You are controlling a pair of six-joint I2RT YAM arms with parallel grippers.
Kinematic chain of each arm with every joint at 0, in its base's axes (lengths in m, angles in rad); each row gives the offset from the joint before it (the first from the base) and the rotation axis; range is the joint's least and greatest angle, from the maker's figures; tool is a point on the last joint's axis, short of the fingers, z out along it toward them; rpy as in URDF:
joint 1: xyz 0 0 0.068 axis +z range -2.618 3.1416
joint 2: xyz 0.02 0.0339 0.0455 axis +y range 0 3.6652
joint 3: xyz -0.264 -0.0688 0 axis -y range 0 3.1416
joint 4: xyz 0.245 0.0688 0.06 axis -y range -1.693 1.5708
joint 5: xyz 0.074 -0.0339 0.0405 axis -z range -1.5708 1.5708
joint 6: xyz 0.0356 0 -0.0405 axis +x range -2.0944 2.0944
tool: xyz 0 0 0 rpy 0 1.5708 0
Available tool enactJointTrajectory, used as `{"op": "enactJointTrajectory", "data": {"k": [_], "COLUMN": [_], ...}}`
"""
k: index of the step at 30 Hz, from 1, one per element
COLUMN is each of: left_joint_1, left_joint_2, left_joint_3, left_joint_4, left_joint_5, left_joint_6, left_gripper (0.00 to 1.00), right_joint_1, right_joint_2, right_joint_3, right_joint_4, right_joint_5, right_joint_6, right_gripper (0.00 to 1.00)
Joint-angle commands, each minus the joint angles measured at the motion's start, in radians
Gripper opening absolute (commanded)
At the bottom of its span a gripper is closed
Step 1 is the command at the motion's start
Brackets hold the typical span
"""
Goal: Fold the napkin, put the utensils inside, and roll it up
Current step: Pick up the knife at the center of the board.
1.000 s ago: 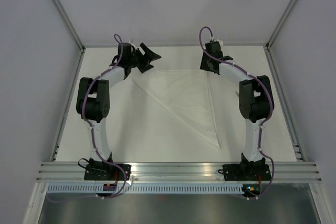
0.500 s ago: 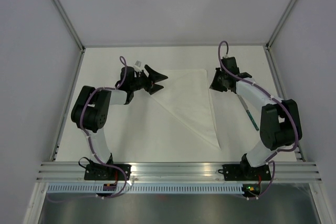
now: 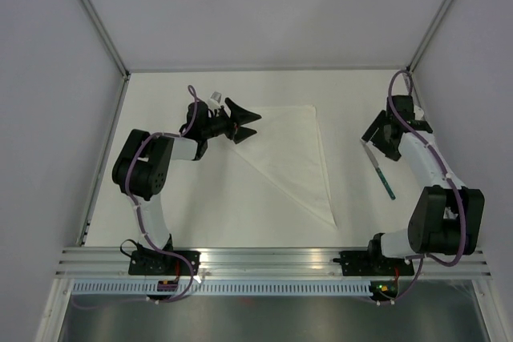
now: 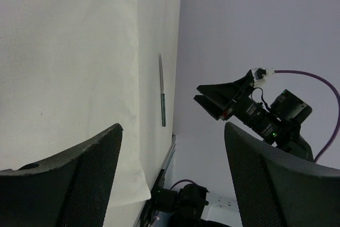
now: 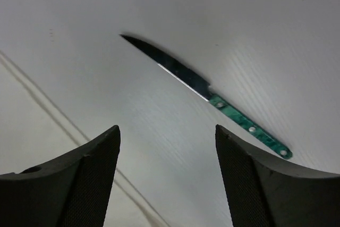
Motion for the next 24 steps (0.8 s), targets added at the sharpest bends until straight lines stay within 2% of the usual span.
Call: {"op": "enactJointTrajectory", "data": {"k": [1,4,8,17,22,23,24], "left_joint_1": [-0.004,-0.004,-0.004,-0.007,-0.007,-0.007,-0.007], "left_joint_2": [0.013,0.013,0.013,0.020,0.016,0.016,0.016], "left_joint_3": [0.023,0.015,0.017,0.012,0.012,0.014,0.014], "left_joint_4": [0.104,0.124,0.144,0.186,0.186,0.187,0.187], "left_joint_5": [0.042,0.050,0.063,0.079,0.082,0.083,0.083], "left_joint_6": [-0.063,-0.078,-0.090,-0.122,-0.127,-0.129,-0.129], "left_gripper": [0.82,0.82,0.82,0.82,0.82,0.82,0.82], "right_joint_1": [-0.081,-0.150,-0.156,-0.169,-0.169,-0.169,-0.169], "right_joint_2": [-0.008,0.018,0.059,0.170,0.220,0.231,0.237], "right_joint_3": [-0.051,-0.074,-0.058,-0.094,-0.085,-0.084,-0.082], "right_joint_4": [-0.095,-0.097,-0.141,-0.146,-0.140,-0.137,-0.131], "right_joint_5": [0.059,0.005,0.083,0.028,0.054,0.052,0.054], "right_joint_6": [-0.035,-0.078,-0.137,-0.192,-0.190,-0.190,-0.190], "right_gripper": [0.79,0.81,0.81,0.86,0.80,0.73,0.69]}}
